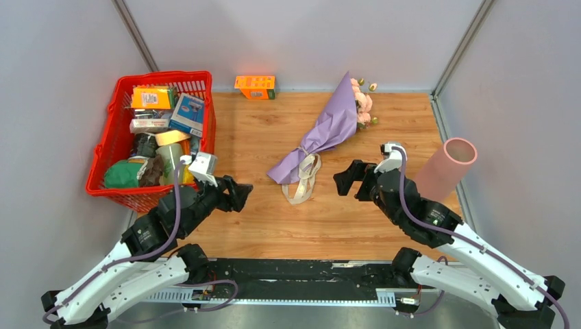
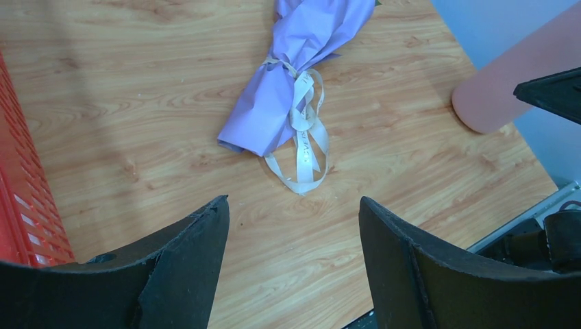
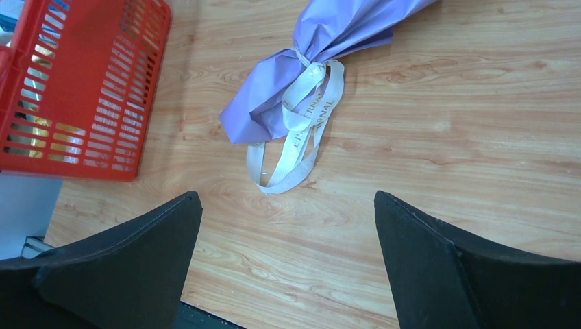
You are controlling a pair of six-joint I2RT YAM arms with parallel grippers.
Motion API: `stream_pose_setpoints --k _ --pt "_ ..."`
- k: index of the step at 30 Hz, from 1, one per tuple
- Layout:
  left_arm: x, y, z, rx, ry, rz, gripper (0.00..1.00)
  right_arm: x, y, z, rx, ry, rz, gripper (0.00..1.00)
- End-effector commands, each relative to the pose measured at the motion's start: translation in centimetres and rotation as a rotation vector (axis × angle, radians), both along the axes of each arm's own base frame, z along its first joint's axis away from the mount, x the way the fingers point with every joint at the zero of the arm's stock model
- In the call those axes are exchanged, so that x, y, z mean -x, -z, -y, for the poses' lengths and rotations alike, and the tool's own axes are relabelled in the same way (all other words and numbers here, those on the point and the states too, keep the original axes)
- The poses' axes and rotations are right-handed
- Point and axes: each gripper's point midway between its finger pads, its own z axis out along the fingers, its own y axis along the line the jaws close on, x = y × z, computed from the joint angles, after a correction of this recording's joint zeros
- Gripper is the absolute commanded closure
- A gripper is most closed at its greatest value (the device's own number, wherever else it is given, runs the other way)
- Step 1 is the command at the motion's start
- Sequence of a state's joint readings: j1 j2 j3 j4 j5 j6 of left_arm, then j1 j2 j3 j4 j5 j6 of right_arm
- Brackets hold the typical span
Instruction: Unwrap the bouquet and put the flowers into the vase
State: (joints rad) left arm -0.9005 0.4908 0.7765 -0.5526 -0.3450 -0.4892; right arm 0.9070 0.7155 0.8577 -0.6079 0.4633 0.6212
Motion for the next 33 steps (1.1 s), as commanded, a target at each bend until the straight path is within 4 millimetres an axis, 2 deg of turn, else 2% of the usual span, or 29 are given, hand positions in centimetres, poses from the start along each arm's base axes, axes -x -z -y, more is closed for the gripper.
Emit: stream_pose_setpoints --k 1,5,8,10,17,21,28,33 --pt "0.2 -1.1 -0.3 0.010 0.009 0.037 0.23 -0.8 -0.4 0.0 -0.166 0.119 -0.009 0.00" --pt "0.5 -1.7 -0.9 0.015 0.002 0.045 0.25 -1.3 0.4 -1.7 -0.152 0.039 0.044 0.00" --pt "0.7 -2.3 -1.4 0.008 0.000 0.054 0.25 -2.4 1.1 -2.1 -0.154 0.058 0.091 0.00" --pt "0.8 -2.6 -1.7 -0.005 0.000 0.061 0.25 -3.0 2.3 -2.7 -0.157 0.059 0.105 0.03" --pt "1.0 -3.4 -3.0 -0.030 -0.040 0.047 0.27 -4.9 7.3 -5.4 -0.156 0.051 0.056 0.35" --pt "1.2 -3.4 -2.8 -0.038 -0.024 0.032 0.28 -6.0 10.4 -6.7 -0.141 0.035 0.005 0.39" --pt "0.7 -2.1 -1.9 -0.108 -0.013 -0.022 0.31 -9.6 13.7 -7.4 -0.167 0.088 -0.081 0.47" --pt "0.2 -2.1 -0.9 -0.136 0.002 -0.050 0.32 -10.2 16.6 -8.6 -0.198 0.129 -0.209 0.47"
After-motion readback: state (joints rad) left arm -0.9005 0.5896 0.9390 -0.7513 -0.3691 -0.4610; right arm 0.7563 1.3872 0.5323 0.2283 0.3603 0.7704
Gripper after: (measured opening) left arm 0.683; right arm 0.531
